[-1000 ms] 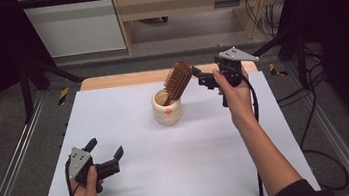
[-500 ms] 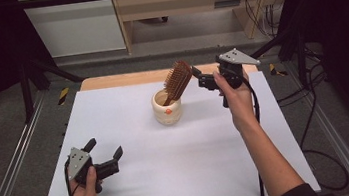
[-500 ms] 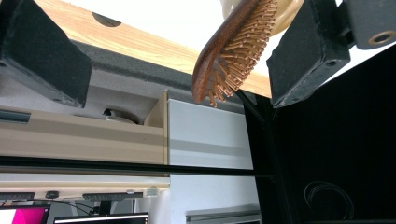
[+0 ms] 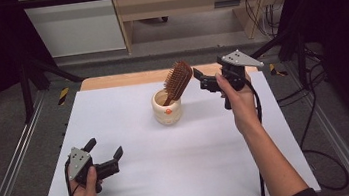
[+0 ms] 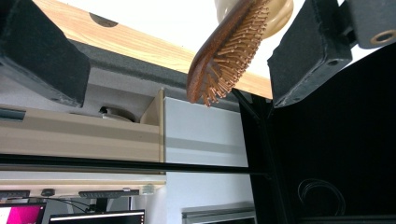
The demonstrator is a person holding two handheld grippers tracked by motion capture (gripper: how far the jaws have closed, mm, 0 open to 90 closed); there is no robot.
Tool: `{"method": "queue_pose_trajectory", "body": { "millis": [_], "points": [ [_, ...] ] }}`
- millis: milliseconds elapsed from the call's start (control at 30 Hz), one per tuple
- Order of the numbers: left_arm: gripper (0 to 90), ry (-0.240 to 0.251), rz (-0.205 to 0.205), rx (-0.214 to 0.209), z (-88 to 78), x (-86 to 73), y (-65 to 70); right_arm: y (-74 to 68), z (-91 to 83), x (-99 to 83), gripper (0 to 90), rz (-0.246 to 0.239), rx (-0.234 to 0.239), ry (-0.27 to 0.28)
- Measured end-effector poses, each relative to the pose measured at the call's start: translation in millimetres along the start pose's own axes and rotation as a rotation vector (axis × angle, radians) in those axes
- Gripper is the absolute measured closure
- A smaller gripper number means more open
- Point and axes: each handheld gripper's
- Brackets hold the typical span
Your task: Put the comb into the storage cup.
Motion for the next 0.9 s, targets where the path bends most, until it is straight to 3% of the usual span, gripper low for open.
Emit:
{"method": "queue_pose_trajectory", "body": {
  "millis": [367,600,700,900],
  "points": [
    [1.4,0.002,0.016,-0.013,-7.3,3.9,-4.4,6.1,-17.7,-2.4,5.5,0.014,0.010,0.021],
    [1.6,0.011,0.016,-0.023,-18.8,6.3,-7.0,9.9,-38.3,-5.3,3.1,-0.001,-0.002,0.020],
    [1.8,0.009,0.036,-0.022,-25.8,5.4,-6.5,11.9,-45.1,-5.8,3.1,0.003,-0.001,0.023],
    [1.8,0.034,0.029,0.011,-43.6,7.0,-13.0,18.6,-62.0,-10.3,3.7,-0.015,-0.002,0.021]
  ]
}}
Point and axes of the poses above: each handheld gripper's, and its own axes: z roughly forward along the jaws, x roughly out of its top, y roughly to its right, and after that the axes turned 5 degrees about -y, right-handed
